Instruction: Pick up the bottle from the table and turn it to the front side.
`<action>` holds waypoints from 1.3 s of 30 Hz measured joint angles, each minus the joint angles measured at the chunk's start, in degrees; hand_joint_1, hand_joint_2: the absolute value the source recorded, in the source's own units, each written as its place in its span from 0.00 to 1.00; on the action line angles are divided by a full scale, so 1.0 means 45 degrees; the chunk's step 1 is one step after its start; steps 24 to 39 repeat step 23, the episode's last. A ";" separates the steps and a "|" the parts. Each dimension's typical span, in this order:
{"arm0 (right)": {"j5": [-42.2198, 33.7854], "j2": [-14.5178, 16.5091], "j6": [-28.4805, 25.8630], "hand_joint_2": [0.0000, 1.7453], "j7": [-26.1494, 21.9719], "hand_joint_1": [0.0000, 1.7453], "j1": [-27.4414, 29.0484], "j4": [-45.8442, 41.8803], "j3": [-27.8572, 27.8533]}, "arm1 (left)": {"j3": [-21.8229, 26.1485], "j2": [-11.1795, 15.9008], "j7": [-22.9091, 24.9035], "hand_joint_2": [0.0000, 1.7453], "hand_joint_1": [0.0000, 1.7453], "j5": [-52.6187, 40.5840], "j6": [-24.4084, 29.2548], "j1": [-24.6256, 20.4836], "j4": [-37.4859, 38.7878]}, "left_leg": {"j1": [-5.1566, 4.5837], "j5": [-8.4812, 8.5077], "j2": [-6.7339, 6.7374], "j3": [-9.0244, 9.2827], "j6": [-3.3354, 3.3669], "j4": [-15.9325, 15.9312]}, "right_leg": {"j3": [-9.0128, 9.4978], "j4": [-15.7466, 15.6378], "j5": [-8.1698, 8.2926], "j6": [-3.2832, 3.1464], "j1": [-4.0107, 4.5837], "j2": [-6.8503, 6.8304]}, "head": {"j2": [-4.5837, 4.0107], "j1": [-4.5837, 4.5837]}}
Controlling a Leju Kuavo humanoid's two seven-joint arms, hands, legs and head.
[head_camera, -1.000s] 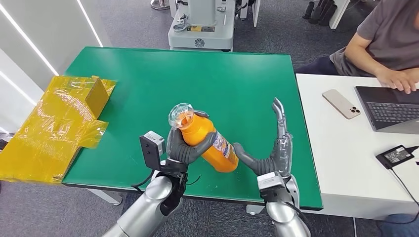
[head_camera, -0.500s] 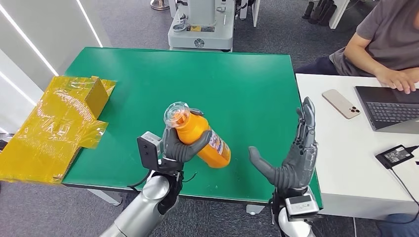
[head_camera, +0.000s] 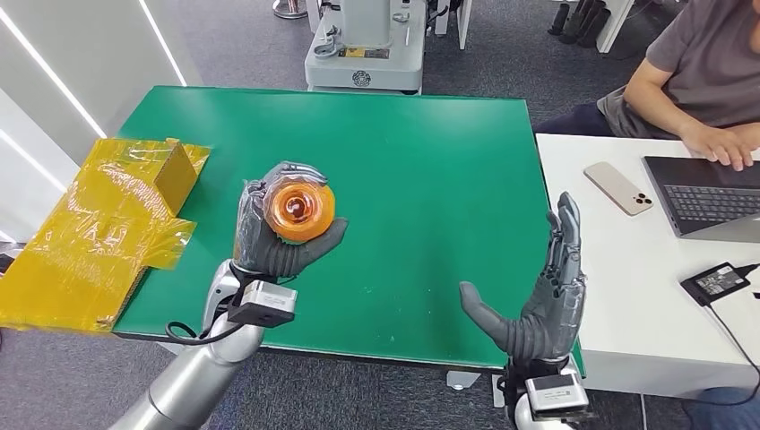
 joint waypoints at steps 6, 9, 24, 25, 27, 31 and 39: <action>0.0130 0.0007 0.0540 1.00 0.0003 0.00 0.0031 0.0056 -0.0146 | -0.0293 0.1767 0.1969 1.00 1.00 -0.9512 0.1693 -0.0609 0.0250 | -0.0001 0.0007 0.0019 0.0011 -0.0010 -0.0002 | 0.0000 0.0004 0.0008 -0.0012 0.0000 0.0017 | 0.0000 0.0000; 0.0279 0.0018 0.0511 1.00 0.0004 0.00 0.0107 0.0016 -0.0185 | -0.0487 0.2170 0.2106 1.00 1.00 -0.9600 0.1289 -0.0612 0.0611 | -0.0001 0.0006 0.0025 0.0009 -0.0011 -0.0002 | -0.0003 0.0004 0.0009 -0.0012 -0.0001 0.0022 | 0.0000 0.0000; 0.0755 0.0019 0.0761 1.00 0.0224 0.00 0.0848 -0.0668 -0.0390 | -0.0714 0.3244 0.2845 1.00 1.00 -0.9217 -0.0289 -0.0656 0.2807 | 0.0000 0.0006 0.0032 0.0009 -0.0012 -0.0005 | -0.0010 0.0003 0.0008 -0.0012 0.0000 0.0028 | 0.0000 -0.0003; 0.0755 0.0019 0.0761 1.00 0.0224 0.00 0.0848 -0.0668 -0.0390 | -0.0714 0.3244 0.2845 1.00 1.00 -0.9217 -0.0289 -0.0656 0.2807 | 0.0000 0.0006 0.0032 0.0009 -0.0012 -0.0005 | -0.0010 0.0003 0.0008 -0.0012 0.0000 0.0028 | 0.0000 -0.0003; 0.0755 0.0019 0.0761 1.00 0.0224 0.00 0.0848 -0.0668 -0.0390 | -0.0714 0.3244 0.2845 1.00 1.00 -0.9217 -0.0289 -0.0656 0.2807 | 0.0000 0.0006 0.0032 0.0009 -0.0012 -0.0005 | -0.0010 0.0003 0.0008 -0.0012 0.0000 0.0028 | 0.0000 -0.0003; 0.0755 0.0019 0.0761 1.00 0.0224 0.00 0.0848 -0.0668 -0.0390 | -0.0714 0.3244 0.2845 1.00 1.00 -0.9217 -0.0289 -0.0656 0.2807 | 0.0000 0.0006 0.0032 0.0009 -0.0012 -0.0005 | -0.0010 0.0003 0.0008 -0.0012 0.0000 0.0028 | 0.0000 -0.0003; 0.0755 0.0019 0.0761 1.00 0.0224 0.00 0.0848 -0.0668 -0.0390 | -0.0714 0.3244 0.2845 1.00 1.00 -0.9217 -0.0289 -0.0656 0.2807 | 0.0000 0.0006 0.0032 0.0009 -0.0012 -0.0005 | -0.0010 0.0003 0.0008 -0.0012 0.0000 0.0028 | 0.0000 -0.0003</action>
